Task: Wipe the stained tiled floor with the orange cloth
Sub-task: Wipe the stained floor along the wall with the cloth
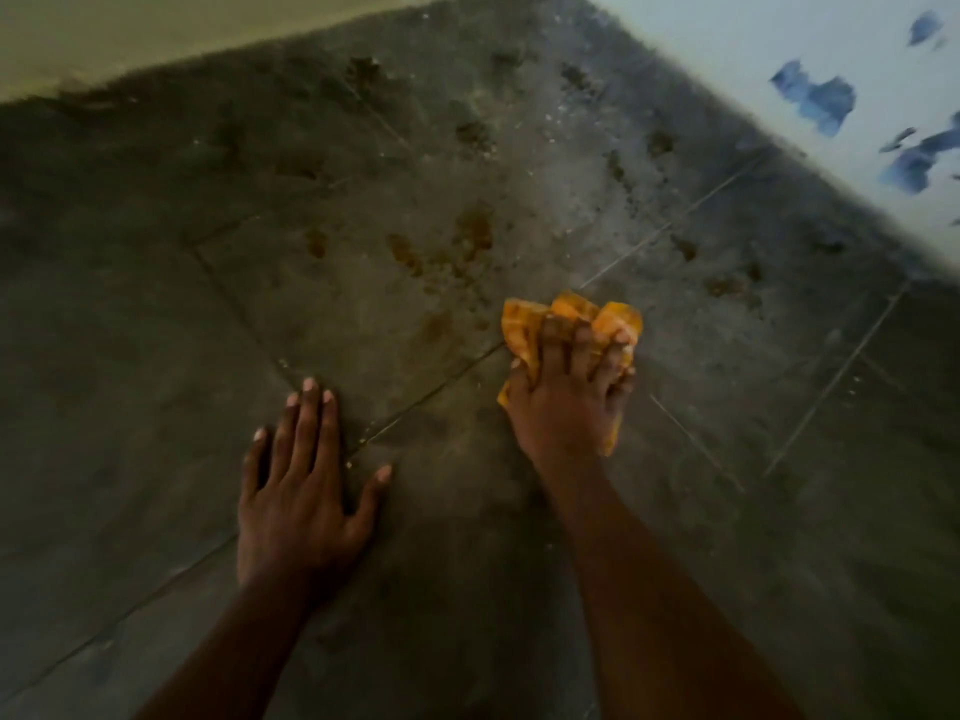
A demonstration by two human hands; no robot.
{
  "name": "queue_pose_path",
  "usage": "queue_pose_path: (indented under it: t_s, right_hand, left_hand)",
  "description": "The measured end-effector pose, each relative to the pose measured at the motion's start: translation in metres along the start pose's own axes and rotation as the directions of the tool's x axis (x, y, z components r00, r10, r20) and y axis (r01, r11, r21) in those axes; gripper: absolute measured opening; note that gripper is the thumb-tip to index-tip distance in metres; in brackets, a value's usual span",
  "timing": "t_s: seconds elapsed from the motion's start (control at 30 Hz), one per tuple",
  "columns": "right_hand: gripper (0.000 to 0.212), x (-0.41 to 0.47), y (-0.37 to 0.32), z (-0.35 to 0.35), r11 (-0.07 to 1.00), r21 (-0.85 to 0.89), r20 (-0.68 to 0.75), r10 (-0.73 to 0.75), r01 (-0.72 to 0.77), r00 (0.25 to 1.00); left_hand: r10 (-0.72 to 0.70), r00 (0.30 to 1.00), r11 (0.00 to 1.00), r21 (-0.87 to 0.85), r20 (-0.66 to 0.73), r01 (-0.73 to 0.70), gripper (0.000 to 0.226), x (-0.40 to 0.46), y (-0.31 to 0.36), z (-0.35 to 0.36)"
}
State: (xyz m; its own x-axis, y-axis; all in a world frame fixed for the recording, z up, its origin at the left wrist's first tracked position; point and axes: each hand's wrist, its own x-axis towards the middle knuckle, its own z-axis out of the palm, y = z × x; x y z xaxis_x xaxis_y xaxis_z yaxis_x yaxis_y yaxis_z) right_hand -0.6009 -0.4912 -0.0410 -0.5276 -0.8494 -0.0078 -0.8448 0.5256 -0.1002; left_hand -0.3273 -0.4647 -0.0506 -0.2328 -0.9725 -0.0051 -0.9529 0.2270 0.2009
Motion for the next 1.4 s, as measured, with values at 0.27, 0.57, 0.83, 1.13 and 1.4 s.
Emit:
queue_pose_path:
  t_s: [0.27, 0.57, 0.83, 1.13, 1.4]
  right_hand:
    - [0.066, -0.015, 0.046, -0.005, 0.934, -0.014, -0.005, -0.357, 0.357, 0.934]
    - [0.067, 0.024, -0.058, -0.002, 0.996, 0.005, -0.026, -0.092, 0.092, 0.995]
    - [0.062, -0.004, -0.088, 0.003, 0.987, 0.082, -0.020, -0.136, 0.137, 0.991]
    - [0.064, 0.066, -0.095, 0.009, 0.986, 0.156, 0.036, 0.061, -0.066, 0.997]
    - [0.062, 0.011, -0.134, 0.013, 0.903, 0.077, -0.059, -0.418, 0.422, 0.906]
  left_hand:
    - [-0.029, 0.999, 1.000, 0.001, 0.024, 0.029, 0.089, 0.002, 0.002, -0.008]
    - [-0.039, 0.999, 0.998, -0.058, 0.022, 0.040, 0.082, 0.001, 0.002, -0.008]
    - [-0.041, 0.999, 0.997, -0.066, 0.033, 0.043, 0.080, 0.000, 0.002, -0.010]
    - [-0.083, 0.996, 0.987, -0.136, 0.045, 0.088, 0.079, 0.096, -0.051, -0.025]
    - [-0.033, 0.999, 0.999, -0.028, -0.009, 0.033, 0.075, 0.222, -0.147, -0.056]
